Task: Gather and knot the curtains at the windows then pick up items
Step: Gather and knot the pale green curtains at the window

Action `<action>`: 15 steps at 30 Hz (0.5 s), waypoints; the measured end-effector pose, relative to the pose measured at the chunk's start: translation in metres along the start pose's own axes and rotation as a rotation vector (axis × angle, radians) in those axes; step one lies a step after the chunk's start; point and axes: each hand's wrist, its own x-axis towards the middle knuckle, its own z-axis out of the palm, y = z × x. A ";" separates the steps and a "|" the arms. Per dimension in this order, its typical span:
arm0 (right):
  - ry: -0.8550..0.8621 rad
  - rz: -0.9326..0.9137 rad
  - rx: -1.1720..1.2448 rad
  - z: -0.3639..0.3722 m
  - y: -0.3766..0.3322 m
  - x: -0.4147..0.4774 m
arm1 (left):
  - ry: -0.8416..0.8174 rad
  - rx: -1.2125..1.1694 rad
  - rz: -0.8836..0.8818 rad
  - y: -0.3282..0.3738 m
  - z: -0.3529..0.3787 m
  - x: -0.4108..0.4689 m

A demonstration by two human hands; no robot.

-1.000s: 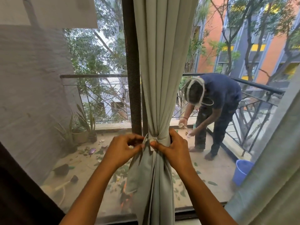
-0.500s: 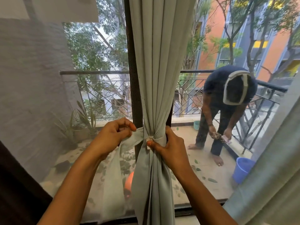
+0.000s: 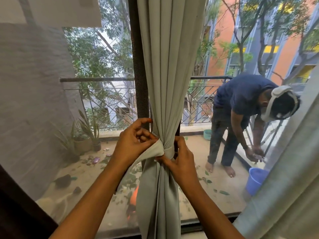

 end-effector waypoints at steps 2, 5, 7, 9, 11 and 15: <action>0.021 -0.027 0.006 -0.001 0.000 -0.001 | 0.016 0.127 0.061 0.000 0.000 0.005; 0.054 -0.054 -0.005 -0.003 -0.003 -0.003 | -0.053 0.241 0.087 0.000 -0.001 0.013; 0.076 -0.061 0.018 -0.004 -0.002 -0.005 | -0.087 0.218 0.101 0.003 0.003 0.014; 0.039 0.000 0.099 -0.003 -0.002 -0.009 | -0.110 0.203 0.087 0.008 0.008 0.014; 0.059 0.038 0.116 -0.002 -0.003 -0.009 | -0.099 0.176 0.072 0.011 0.012 0.014; 0.143 -0.068 0.070 -0.002 0.000 -0.009 | -0.035 0.127 0.067 0.008 0.017 0.014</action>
